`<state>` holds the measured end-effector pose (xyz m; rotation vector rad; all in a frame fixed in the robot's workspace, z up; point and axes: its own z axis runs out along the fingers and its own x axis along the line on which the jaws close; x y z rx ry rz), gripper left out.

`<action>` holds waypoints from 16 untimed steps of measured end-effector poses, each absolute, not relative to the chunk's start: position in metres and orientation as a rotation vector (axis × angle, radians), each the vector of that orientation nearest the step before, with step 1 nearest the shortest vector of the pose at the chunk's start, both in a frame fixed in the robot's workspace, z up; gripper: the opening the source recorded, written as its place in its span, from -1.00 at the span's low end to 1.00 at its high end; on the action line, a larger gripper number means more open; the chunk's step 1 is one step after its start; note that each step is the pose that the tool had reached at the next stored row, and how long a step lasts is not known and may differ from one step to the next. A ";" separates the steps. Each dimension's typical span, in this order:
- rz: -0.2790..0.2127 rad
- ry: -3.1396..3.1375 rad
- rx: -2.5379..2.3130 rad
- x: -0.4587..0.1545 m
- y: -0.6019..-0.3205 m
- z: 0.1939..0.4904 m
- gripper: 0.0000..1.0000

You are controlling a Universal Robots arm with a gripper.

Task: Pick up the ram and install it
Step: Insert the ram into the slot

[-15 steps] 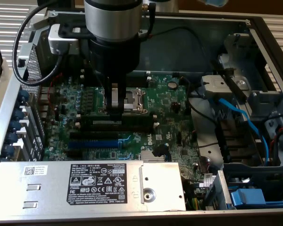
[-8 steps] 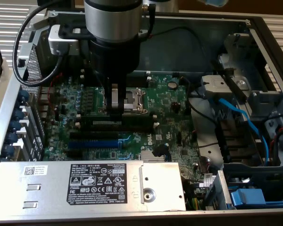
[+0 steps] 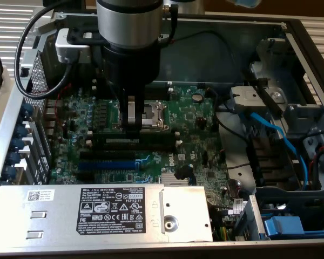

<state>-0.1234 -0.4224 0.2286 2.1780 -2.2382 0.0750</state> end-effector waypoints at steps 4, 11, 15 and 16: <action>0.075 -2.238 2.178 -0.123 -0.422 0.229 -0.73; 0.075 -2.238 2.178 -0.123 -0.422 0.229 -0.59; 0.075 -2.238 2.178 -0.123 -0.422 0.231 -0.59; 0.075 -2.238 2.178 -0.123 -0.422 0.233 -0.59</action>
